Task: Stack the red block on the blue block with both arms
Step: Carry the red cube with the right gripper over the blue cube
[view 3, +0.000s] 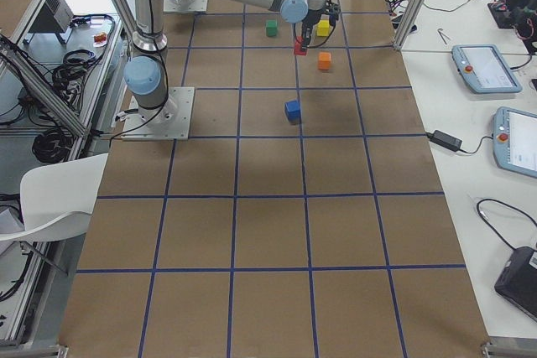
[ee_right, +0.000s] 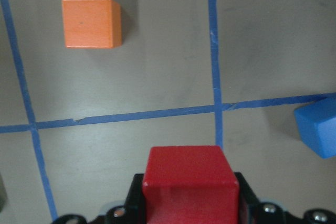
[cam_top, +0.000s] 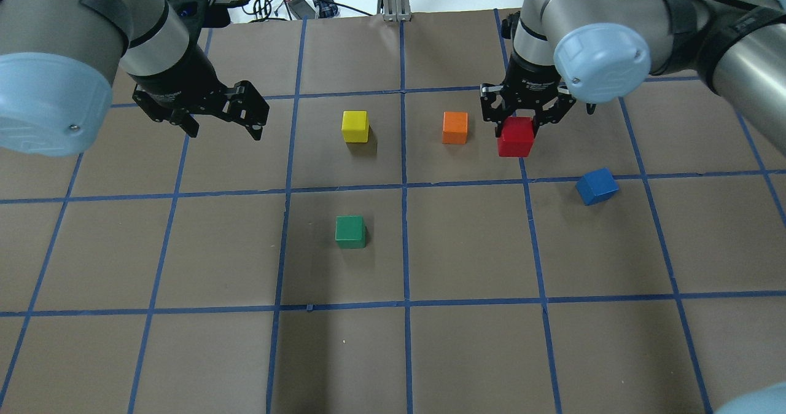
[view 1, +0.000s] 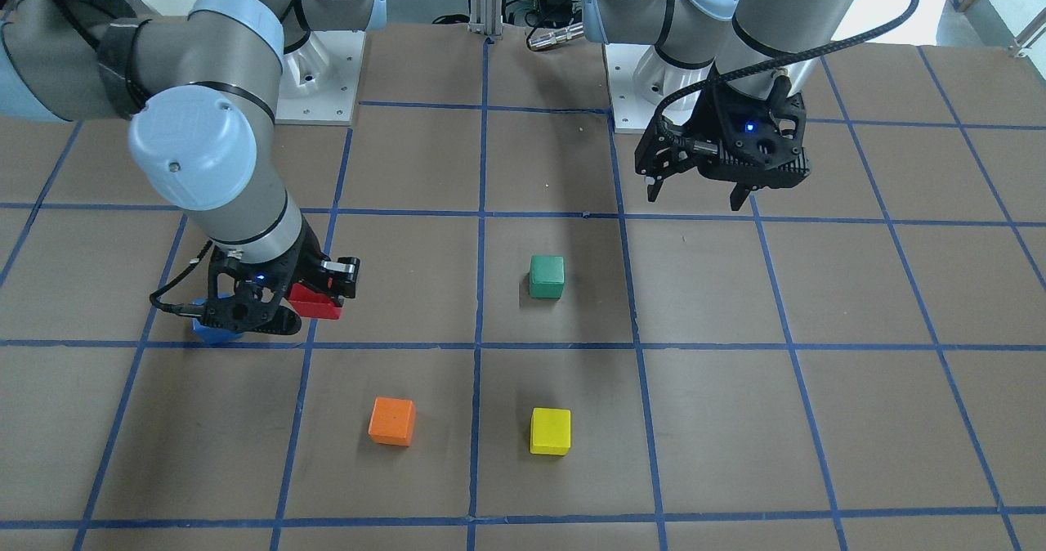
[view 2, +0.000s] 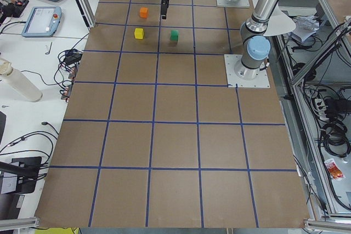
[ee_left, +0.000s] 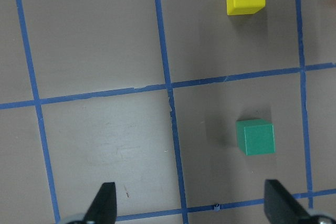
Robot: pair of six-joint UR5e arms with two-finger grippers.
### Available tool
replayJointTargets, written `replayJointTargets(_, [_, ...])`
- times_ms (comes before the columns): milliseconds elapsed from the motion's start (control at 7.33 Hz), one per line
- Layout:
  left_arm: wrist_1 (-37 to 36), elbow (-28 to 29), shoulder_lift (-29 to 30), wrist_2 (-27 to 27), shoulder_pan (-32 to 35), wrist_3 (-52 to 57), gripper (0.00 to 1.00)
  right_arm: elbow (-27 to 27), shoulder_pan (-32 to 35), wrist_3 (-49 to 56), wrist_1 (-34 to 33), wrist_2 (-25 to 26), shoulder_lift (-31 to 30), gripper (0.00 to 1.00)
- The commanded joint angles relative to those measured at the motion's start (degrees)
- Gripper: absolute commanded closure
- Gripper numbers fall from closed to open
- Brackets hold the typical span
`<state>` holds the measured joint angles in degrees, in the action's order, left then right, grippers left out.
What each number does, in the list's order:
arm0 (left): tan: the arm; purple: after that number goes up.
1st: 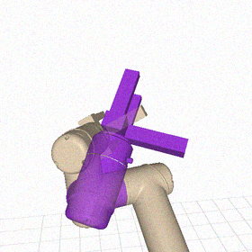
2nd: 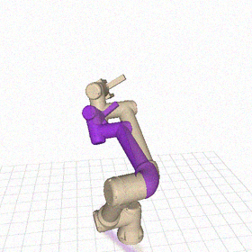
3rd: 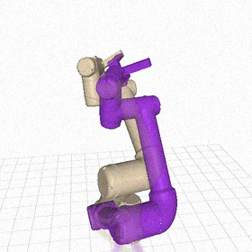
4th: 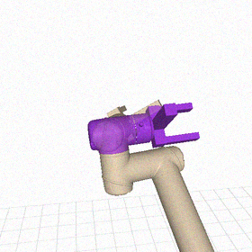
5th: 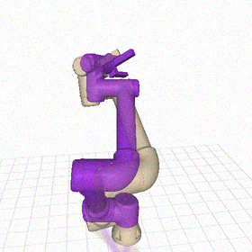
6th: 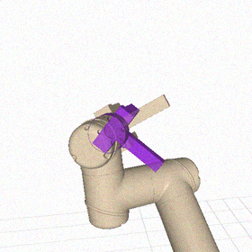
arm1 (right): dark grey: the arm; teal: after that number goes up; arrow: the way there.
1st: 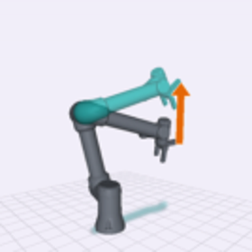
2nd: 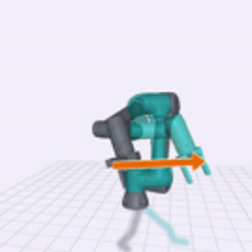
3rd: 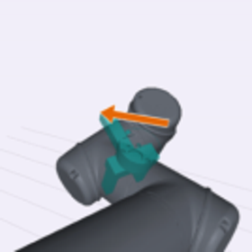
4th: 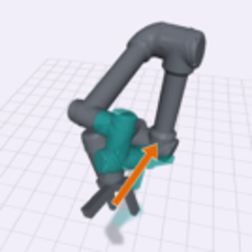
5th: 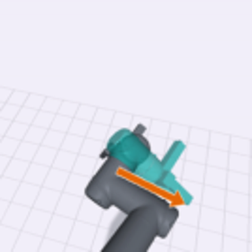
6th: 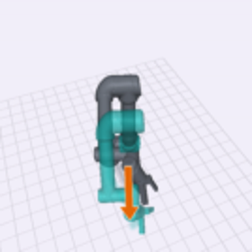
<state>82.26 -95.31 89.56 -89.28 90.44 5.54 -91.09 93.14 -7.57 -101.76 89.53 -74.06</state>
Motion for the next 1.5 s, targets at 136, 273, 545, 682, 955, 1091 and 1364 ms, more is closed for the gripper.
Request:
replayJointTargets(136, [0.00, -0.14, -0.08, -0.02, 0.00, -0.01, 0.00, -3.02, -4.43, 14.45, 0.78, 1.96, -2.41, 1.00])
replayJointTargets(273, [0.00, -0.14, -0.08, -0.02, 0.09, -0.01, 0.00, -4.78, -9.07, 21.13, 0.69, 1.62, -2.93, 1.00])
replayJointTargets(545, [0.00, -0.23, -0.08, -0.02, 0.17, -0.01, 0.00, -9.60, -17.35, 34.95, -7.18, 1.44, -3.02, 1.00])
replayJointTargets(682, [-0.17, 0.03, 0.18, 0.07, 0.09, -0.01, 0.00, -11.54, -17.37, 35.08, -10.79, 1.52, -3.11, 1.00])
replayJointTargets(955, [-0.17, 0.04, 0.27, 0.33, 0.09, -0.01, 0.00, -14.36, -17.37, 34.65, -14.50, 1.44, -3.02, 1.00])
replayJointTargets(1091, [-0.35, 0.04, 0.36, 0.51, 0.09, -0.01, 0.00, -15.86, -17.37, 35.17, -16.61, 1.35, -2.94, 1.00])
replayJointTargets(1364, [-0.35, 0.04, 0.36, 0.33, 0.09, -0.01, 0.00, -19.20, -17.37, 35.43, -20.74, 1.17, -3.02, 1.00])
